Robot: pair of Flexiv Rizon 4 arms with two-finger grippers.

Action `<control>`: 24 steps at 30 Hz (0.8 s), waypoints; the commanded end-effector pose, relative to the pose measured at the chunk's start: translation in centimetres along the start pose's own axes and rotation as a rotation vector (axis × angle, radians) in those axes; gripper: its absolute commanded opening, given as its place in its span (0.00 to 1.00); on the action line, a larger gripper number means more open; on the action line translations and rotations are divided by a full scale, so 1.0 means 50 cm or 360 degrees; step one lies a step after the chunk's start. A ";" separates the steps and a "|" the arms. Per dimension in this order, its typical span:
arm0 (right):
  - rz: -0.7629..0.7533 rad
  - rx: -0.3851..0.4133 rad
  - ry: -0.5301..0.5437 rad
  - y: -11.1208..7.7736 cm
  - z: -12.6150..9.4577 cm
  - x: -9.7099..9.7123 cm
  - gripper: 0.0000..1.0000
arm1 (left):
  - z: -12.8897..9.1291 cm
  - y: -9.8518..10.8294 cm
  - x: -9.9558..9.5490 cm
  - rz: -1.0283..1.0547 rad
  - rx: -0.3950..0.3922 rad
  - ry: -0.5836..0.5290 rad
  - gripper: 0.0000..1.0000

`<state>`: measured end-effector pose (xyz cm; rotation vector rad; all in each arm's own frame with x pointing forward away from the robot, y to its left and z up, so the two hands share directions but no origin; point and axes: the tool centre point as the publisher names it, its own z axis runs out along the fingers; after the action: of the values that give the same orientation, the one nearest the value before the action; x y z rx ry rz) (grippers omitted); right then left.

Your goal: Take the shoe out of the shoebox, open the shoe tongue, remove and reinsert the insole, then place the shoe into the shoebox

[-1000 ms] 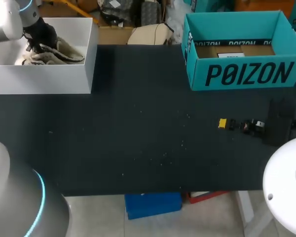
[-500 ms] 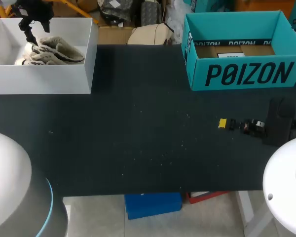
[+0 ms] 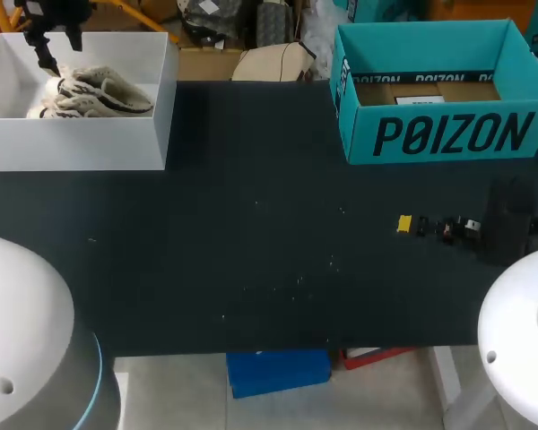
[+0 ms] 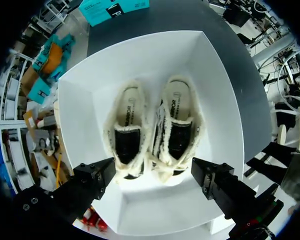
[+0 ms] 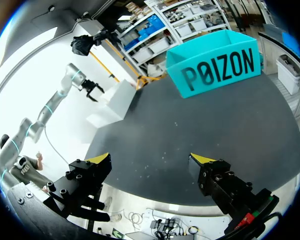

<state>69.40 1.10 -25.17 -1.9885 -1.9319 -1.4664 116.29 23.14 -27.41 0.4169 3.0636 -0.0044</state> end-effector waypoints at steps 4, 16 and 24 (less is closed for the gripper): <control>0.0006 0.0020 0.0005 0.004 -0.001 -0.002 1.00 | -0.026 -0.021 0.045 -0.0029 0.0037 -0.0061 1.00; 0.0006 0.0020 0.0005 0.004 -0.001 -0.002 1.00 | -0.046 -0.128 0.142 -0.0241 0.0294 -0.0201 1.00; 0.0006 0.0020 0.0005 0.004 -0.001 -0.002 1.00 | -0.048 -0.248 0.203 -0.0463 0.0170 -0.0084 1.00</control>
<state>69.40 1.10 -25.17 -1.9885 -1.9319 -1.4663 105.80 15.61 -25.94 0.0381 3.1228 -0.3079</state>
